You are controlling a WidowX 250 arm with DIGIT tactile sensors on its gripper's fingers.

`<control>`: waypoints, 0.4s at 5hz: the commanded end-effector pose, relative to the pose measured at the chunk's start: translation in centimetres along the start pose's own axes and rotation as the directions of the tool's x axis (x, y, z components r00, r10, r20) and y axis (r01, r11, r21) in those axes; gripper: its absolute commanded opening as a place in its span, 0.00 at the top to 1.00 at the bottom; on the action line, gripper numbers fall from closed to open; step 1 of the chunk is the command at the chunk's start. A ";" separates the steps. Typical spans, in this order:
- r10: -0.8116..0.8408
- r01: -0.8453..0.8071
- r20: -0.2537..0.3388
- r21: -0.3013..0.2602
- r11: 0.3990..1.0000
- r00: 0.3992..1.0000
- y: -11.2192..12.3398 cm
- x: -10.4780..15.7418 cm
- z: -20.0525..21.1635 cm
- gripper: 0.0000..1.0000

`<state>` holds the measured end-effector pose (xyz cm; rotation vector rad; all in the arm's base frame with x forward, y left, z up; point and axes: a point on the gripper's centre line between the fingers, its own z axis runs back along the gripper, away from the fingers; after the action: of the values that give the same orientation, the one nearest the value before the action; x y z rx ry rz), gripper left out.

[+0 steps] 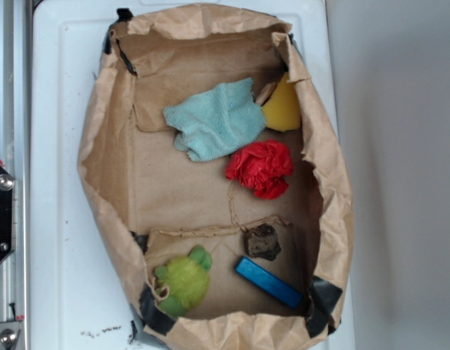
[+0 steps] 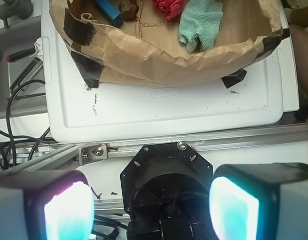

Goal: Grab the rock.

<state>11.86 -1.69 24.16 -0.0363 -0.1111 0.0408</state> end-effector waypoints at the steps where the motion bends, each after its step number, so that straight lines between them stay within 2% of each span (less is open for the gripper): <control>1: 0.000 0.000 0.000 0.000 1.000 1.000 0.0 0.0 0.0 0.00; 2: 0.126 -0.126 0.033 -0.026 0.992 0.991 -1.2 3.6 -0.9 0.00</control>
<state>15.39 -2.29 22.70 -0.0550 -0.1091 0.1926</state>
